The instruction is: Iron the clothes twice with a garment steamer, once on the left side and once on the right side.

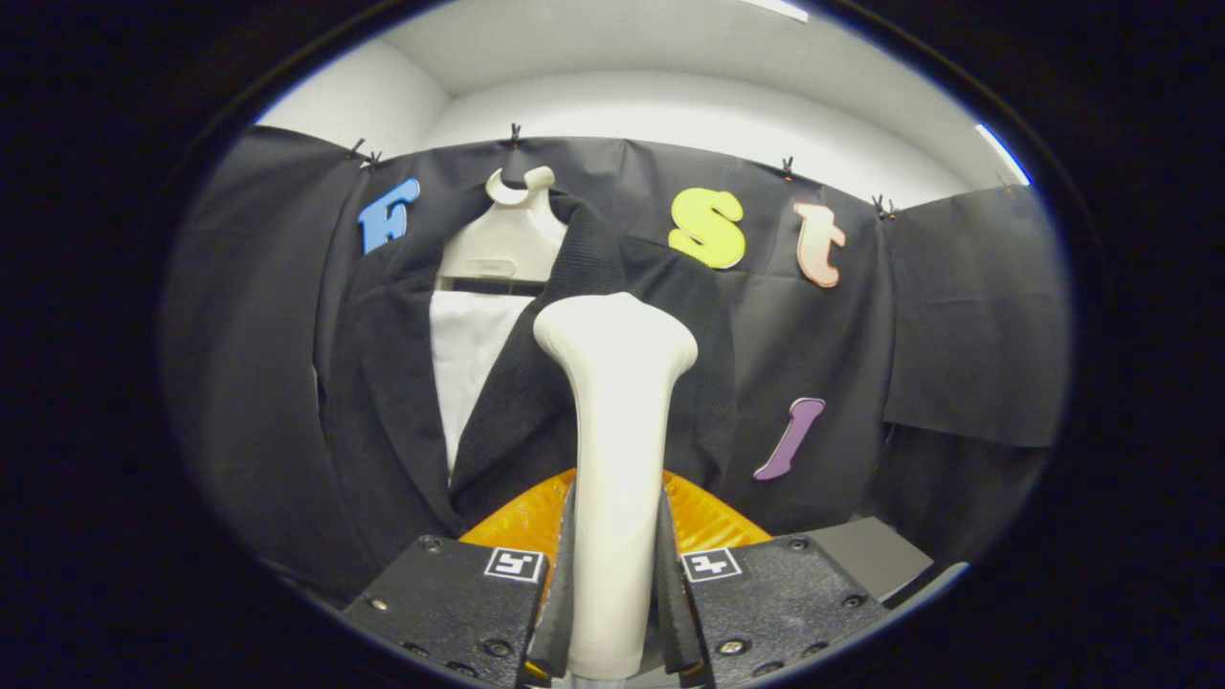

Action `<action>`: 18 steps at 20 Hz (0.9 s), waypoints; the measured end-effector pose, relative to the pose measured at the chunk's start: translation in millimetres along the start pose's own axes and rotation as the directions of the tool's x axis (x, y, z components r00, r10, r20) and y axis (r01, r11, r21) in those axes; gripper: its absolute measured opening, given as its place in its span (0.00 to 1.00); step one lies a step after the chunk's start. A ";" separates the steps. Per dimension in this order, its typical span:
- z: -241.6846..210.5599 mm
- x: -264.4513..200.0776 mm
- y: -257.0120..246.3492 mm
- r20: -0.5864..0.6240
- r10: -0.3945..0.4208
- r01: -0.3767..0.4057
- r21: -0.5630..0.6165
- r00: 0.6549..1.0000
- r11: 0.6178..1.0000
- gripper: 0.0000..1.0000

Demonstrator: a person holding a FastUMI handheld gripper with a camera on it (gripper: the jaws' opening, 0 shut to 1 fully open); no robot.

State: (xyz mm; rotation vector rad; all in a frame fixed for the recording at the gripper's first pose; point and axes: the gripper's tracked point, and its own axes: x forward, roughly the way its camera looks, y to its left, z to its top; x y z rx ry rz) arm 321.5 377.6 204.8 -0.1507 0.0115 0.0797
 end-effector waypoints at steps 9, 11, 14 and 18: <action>-61.5 -6.3 -3.8 -0.081 -0.014 0.013 -0.015 0.997 1.000 0.39; -72.4 -3.7 -6.9 -0.098 -0.024 0.021 -0.029 0.995 0.999 0.39; -95.1 -7.8 -6.0 -0.123 -0.032 0.026 -0.044 0.992 0.999 0.39; -119.4 -11.0 -3.8 -0.157 -0.033 0.022 -0.069 0.987 0.997 0.39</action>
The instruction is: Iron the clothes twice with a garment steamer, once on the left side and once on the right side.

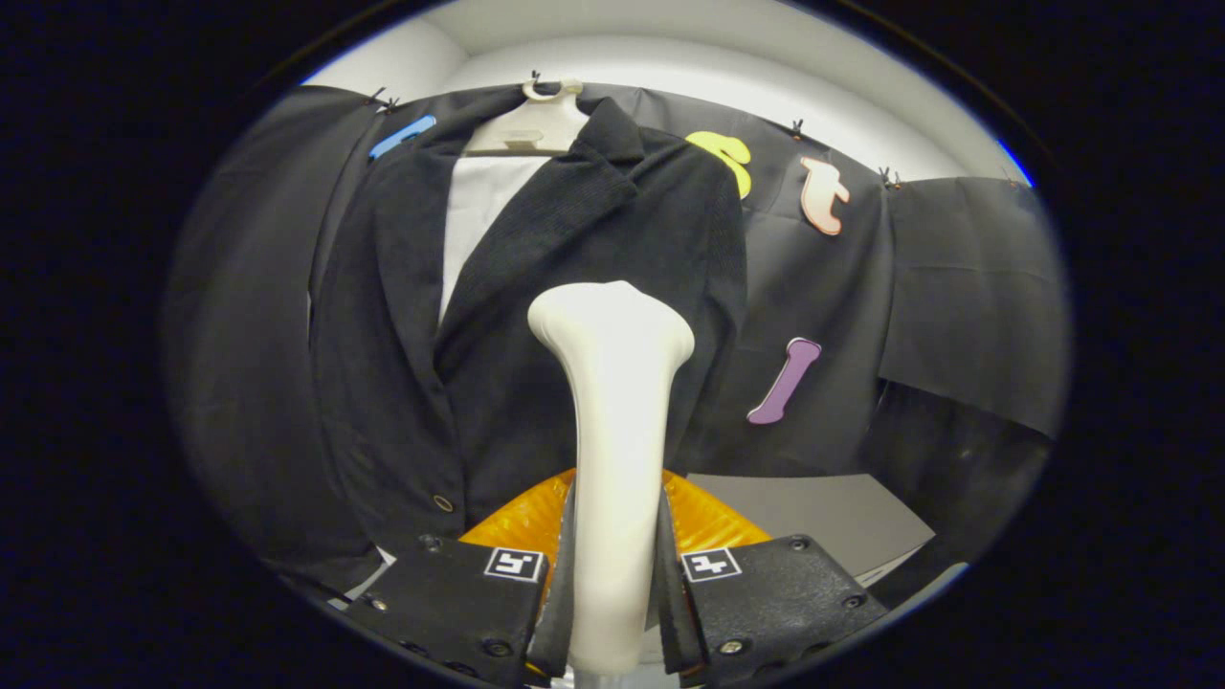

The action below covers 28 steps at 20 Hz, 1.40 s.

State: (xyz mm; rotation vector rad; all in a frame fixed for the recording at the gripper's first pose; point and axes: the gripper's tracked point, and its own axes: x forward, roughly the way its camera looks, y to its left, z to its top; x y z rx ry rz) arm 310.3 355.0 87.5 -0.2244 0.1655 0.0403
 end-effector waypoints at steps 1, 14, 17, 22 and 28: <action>-6.4 0.3 0.9 -0.009 -0.002 0.002 -0.002 1.000 1.000 0.39; -93.8 1.8 -6.7 -0.138 -0.037 0.036 -0.014 0.990 0.999 0.39; -110.0 3.3 -5.6 -0.165 -0.042 0.040 -0.014 0.985 0.999 0.39; -130.1 5.7 -0.5 -0.198 -0.036 0.033 -0.020 0.979 0.999 0.39; -151.5 4.6 5.1 -0.225 -0.019 0.016 -0.018 0.974 1.000 0.39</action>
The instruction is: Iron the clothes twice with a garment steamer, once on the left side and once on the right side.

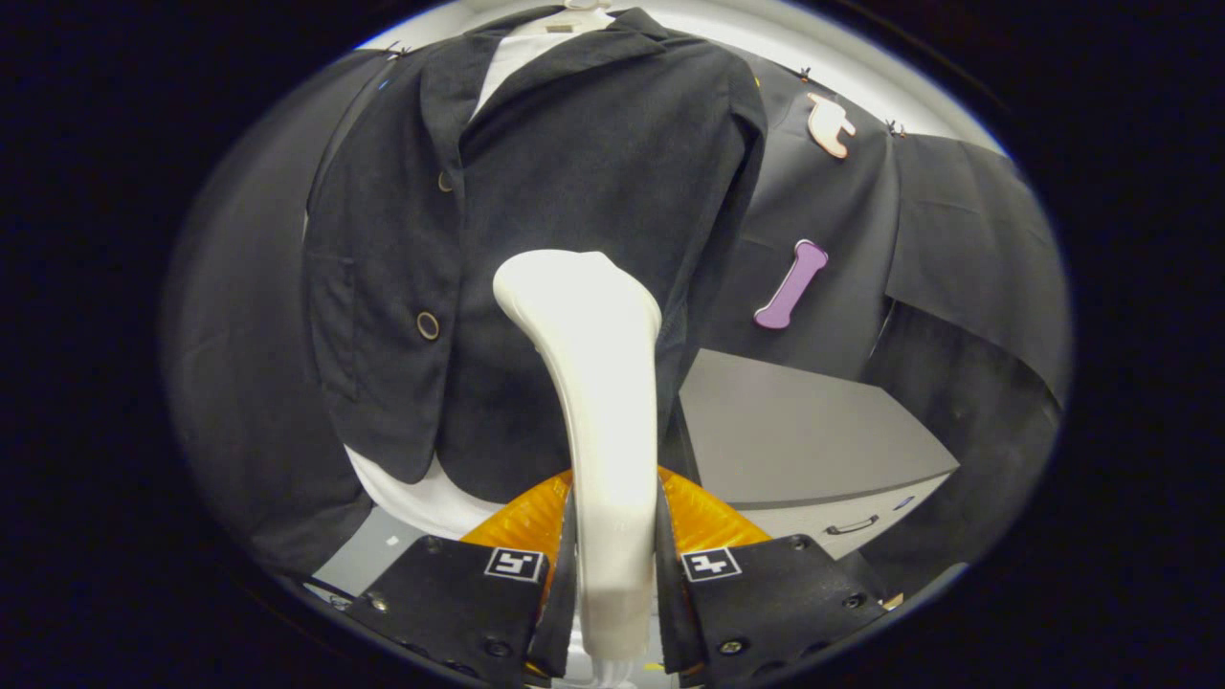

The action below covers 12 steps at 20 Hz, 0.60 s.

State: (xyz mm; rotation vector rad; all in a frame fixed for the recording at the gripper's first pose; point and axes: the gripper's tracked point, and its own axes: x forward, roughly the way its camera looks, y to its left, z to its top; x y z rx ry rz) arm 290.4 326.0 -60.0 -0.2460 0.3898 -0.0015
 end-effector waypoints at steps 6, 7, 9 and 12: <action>-15.6 5.5 6.5 -0.014 0.010 -0.010 0.003 1.000 1.000 0.39; -19.0 6.9 8.8 -0.020 0.021 -0.021 0.004 1.000 1.000 0.39; -26.3 8.9 14.3 -0.031 0.038 -0.037 0.023 0.999 0.999 0.39; -38.3 12.0 19.5 -0.053 0.056 -0.055 0.035 0.997 0.998 0.39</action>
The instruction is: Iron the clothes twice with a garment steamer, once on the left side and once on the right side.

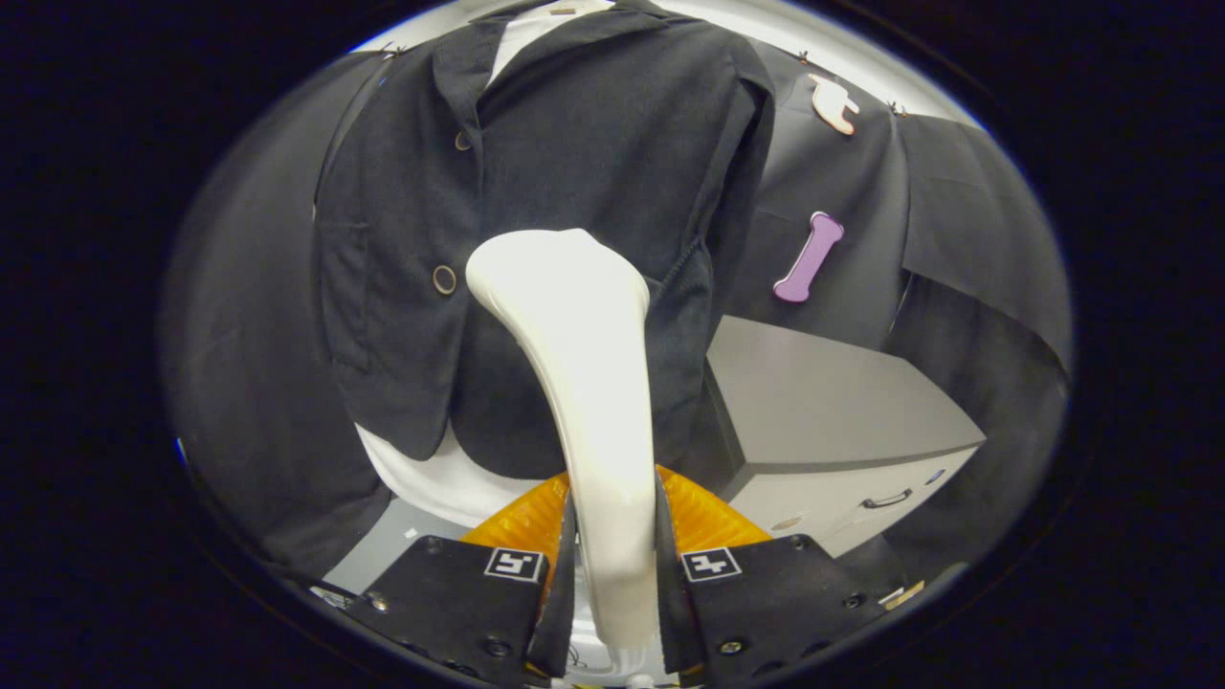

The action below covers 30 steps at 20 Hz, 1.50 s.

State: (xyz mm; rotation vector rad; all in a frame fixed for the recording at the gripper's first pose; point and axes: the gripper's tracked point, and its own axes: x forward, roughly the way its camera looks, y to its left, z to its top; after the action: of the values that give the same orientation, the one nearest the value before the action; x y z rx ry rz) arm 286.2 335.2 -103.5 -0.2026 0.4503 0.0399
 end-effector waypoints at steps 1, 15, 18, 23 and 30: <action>-4.9 3.2 0.3 -0.012 0.004 -0.004 0.009 1.000 1.000 0.39; -89.1 25.3 9.4 -0.174 0.049 -0.039 0.062 0.984 0.997 0.39; -108.6 26.9 9.4 -0.220 0.060 -0.041 0.090 0.974 0.995 0.39; -99.0 17.5 2.1 -0.207 0.066 -0.044 0.110 0.976 0.993 0.39; -7.6 -35.2 -5.6 -0.035 0.068 -0.061 0.171 0.997 0.983 0.39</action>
State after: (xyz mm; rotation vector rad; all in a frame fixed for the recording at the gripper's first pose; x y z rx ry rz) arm 251.8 328.5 -93.8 -0.0210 0.4985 0.0606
